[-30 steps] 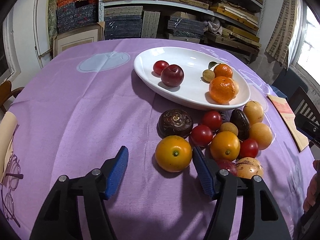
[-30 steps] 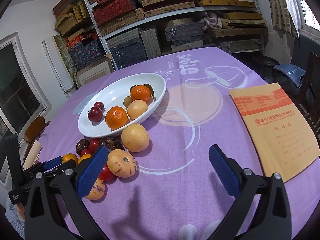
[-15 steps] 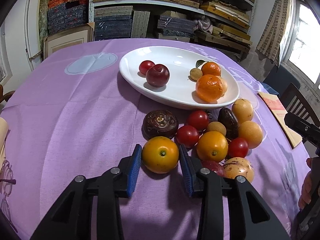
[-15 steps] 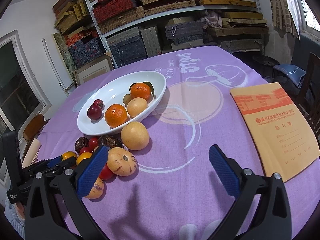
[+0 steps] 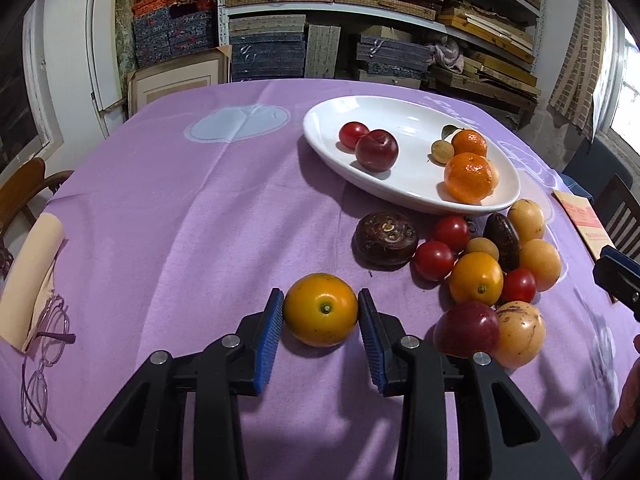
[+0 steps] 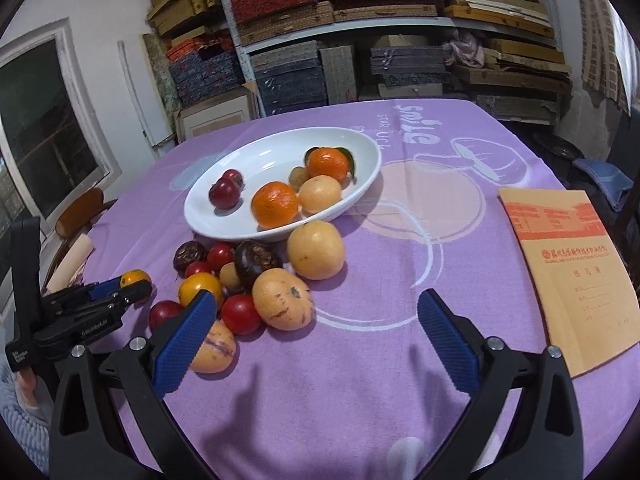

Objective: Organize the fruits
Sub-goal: 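Grasp the speckled tan pear with the right tool while the left tool holds the citrus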

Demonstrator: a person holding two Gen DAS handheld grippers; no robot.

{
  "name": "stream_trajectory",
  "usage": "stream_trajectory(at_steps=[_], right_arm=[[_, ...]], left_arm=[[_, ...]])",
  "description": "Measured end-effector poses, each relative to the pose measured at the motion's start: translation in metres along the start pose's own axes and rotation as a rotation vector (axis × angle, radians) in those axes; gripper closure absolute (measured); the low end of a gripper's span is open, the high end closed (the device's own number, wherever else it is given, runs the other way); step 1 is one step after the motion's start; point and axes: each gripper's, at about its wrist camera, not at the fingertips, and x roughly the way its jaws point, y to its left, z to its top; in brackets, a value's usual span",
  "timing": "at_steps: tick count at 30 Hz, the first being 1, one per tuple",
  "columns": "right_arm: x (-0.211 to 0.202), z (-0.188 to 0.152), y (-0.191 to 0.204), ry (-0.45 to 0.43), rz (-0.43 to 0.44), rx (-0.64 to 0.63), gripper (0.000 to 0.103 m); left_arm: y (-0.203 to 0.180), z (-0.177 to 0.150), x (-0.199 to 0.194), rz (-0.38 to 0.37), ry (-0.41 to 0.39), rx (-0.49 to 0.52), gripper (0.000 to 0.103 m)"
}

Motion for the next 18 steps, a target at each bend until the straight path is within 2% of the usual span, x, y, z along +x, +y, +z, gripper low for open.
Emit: stream_trajectory(at_steps=[3, 6, 11, 15, 18], right_arm=[[-0.003, -0.004, 0.022, 0.002, 0.003, -0.083, 0.007], [-0.001, -0.011, 0.041, 0.035, 0.036, -0.148, 0.021], [0.010, -0.024, 0.062, 0.088, 0.059, -0.210, 0.022], [0.021, -0.027, 0.068, 0.127, 0.078, -0.213, 0.029], [0.027, -0.029, 0.067, 0.146, 0.074, -0.200, 0.031]], left_arm=[[0.006, -0.007, -0.006, 0.028, -0.007, 0.003, 0.065], [0.011, -0.008, -0.007, 0.021, -0.005, -0.012, 0.065], [0.010, -0.009, -0.008, 0.023, -0.004, -0.008, 0.065], [0.009, -0.010, -0.007, 0.017, 0.002, -0.007, 0.065], [0.008, -0.010, -0.004, 0.005, 0.013, -0.008, 0.065]])
